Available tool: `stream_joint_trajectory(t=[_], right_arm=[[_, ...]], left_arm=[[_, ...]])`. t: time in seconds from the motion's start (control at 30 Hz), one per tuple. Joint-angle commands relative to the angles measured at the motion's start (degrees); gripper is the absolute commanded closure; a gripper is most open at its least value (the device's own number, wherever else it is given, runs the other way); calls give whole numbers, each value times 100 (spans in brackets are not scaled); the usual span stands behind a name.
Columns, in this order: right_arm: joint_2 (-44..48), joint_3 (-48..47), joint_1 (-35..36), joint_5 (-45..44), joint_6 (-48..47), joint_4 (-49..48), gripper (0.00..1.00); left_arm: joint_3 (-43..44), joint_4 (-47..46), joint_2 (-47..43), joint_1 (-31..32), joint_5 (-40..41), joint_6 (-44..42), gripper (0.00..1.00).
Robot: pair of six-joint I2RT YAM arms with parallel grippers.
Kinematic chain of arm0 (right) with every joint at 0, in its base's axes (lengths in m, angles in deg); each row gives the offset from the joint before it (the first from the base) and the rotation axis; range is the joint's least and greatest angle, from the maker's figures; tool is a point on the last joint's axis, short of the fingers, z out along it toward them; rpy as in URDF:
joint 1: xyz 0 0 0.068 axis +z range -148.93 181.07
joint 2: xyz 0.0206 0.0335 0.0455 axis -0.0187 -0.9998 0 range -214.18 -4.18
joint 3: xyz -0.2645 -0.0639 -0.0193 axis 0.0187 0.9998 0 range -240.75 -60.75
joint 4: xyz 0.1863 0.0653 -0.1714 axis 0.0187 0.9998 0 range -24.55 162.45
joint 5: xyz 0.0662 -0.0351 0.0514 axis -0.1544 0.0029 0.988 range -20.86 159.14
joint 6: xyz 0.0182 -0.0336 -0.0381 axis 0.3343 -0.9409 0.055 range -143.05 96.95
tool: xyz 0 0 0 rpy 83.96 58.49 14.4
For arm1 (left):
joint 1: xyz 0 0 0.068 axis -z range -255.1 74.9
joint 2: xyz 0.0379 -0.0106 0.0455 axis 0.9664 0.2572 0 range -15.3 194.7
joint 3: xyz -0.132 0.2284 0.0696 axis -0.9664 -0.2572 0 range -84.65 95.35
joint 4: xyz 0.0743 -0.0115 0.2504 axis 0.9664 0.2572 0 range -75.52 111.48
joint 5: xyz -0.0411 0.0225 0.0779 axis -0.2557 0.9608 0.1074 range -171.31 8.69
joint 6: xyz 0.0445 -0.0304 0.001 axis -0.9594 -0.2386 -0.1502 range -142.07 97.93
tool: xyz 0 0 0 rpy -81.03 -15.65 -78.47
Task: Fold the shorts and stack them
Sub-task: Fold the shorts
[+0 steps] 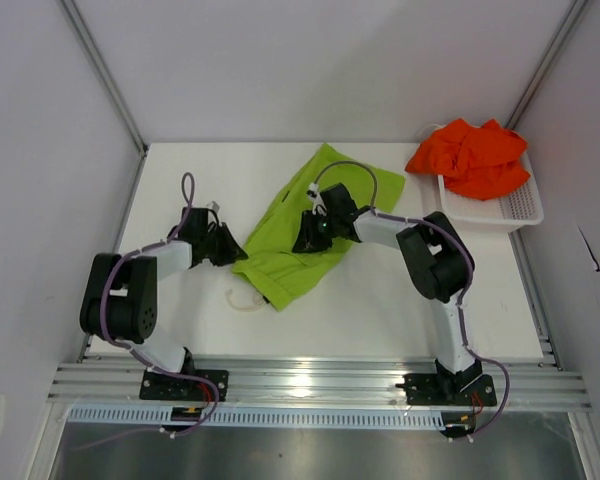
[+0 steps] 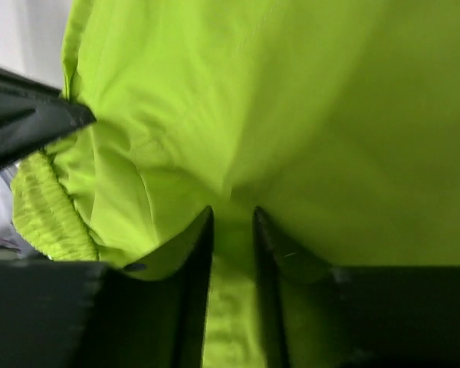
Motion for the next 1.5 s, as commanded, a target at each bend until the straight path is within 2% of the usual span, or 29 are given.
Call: stream_joint_trajectory(t=[0.0,0.13,0.17,0.23,0.27,0.33,0.37,0.4,0.43,0.47,0.67,0.83,1.03,1.27,1.47], right_arm=[[1047,584,341,-742,-646,-100,65],[1964,1191,789,-1656,-1191,-276,55],[2087,1357,877,-1771,-1262,-346,51],[2281,1420,1176,-1921,-1490,-364,36],[2282,1360,1281,-1904,-1587,-338,24],[2099,1211,1545,-1878,-1868,-268,19],[2019,1131,1624,-1808,-1982,-163,15],[1923,896,1694,-1772,-2079,-110,6],[1826,771,1826,-1772,-2297,-23,1],[1616,631,1897,-1746,-2421,161,1],[895,-328,2433,-2589,-3266,866,1],[498,-942,2495,-2756,-3372,1173,0],[234,-1146,2539,-2625,-3451,1332,0],[-205,-1409,2565,-2862,-3477,1674,1],[-355,-1313,2539,-2677,-3381,1613,2]], left_arm=[[-404,-101,-483,34,120,243,80],[-527,101,-685,52,322,279,79],[-518,136,-703,52,400,270,75],[-449,180,-703,52,410,243,64],[-431,181,-712,52,384,235,52],[-448,128,-773,52,323,261,41],[-457,6,-817,43,270,270,30],[-431,-30,-922,34,182,278,26],[-491,-74,-984,26,147,287,23],[-501,-109,-1045,8,129,287,16],[-491,-109,-1494,-351,-99,498,2],[-790,-529,-1696,-808,-406,937,1],[-1327,-1260,-1732,-1380,-996,1386,1],[-1450,-1357,-1802,-1460,-1058,1386,1],[-1626,-1463,-1942,-1469,-1040,1421,1]])
